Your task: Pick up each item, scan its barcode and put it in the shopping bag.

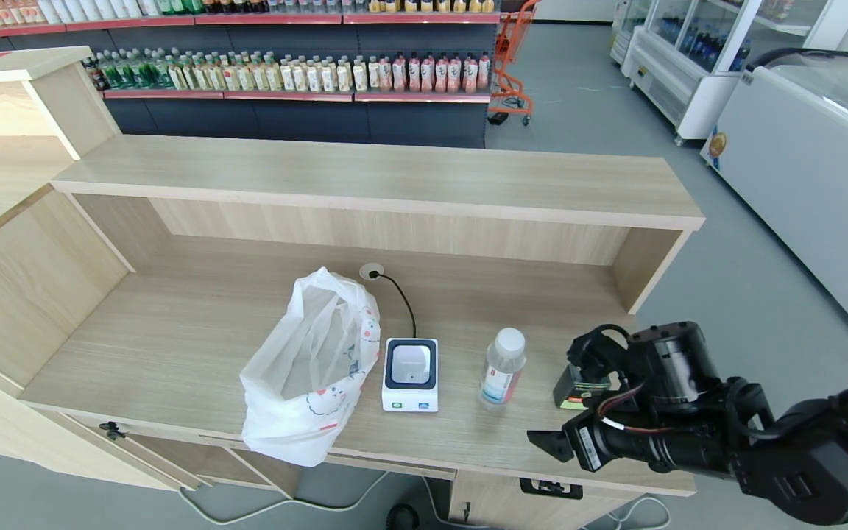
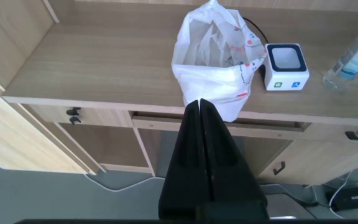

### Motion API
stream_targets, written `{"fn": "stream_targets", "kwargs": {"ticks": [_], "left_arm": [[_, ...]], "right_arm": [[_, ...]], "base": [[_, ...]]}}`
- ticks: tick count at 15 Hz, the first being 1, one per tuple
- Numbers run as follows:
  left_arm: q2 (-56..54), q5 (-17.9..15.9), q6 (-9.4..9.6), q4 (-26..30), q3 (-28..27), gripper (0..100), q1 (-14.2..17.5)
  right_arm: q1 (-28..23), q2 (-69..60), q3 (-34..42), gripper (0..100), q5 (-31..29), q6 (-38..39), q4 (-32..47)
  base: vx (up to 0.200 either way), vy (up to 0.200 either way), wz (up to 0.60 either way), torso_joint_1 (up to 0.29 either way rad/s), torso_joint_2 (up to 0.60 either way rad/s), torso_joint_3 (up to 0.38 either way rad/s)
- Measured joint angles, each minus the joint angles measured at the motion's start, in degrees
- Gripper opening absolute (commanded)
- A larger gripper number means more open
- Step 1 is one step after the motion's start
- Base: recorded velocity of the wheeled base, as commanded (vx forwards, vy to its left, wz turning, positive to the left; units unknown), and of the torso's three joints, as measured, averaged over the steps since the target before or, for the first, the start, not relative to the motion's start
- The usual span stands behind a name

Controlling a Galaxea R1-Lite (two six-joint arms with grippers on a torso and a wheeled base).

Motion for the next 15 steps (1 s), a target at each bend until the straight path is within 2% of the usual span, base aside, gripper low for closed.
{"fn": "stream_targets", "kwargs": {"ticks": [7, 15], "left_arm": [[0.0, 0.0, 0.00, 0.0, 0.0, 0, 0.0], [0.0, 0.0, 0.00, 0.0, 0.0, 0, 0.0]], "right_arm": [[2.7, 12.8, -1.1, 100, -4.0, 0.1, -21.6], [4.2, 23.9, -7.3, 100, -4.7, -0.1, -35.0]], "base": [[0.000, 0.000, 0.00, 0.000, 0.00, 0.000], [0.000, 0.000, 0.00, 0.000, 0.00, 0.000]]}}
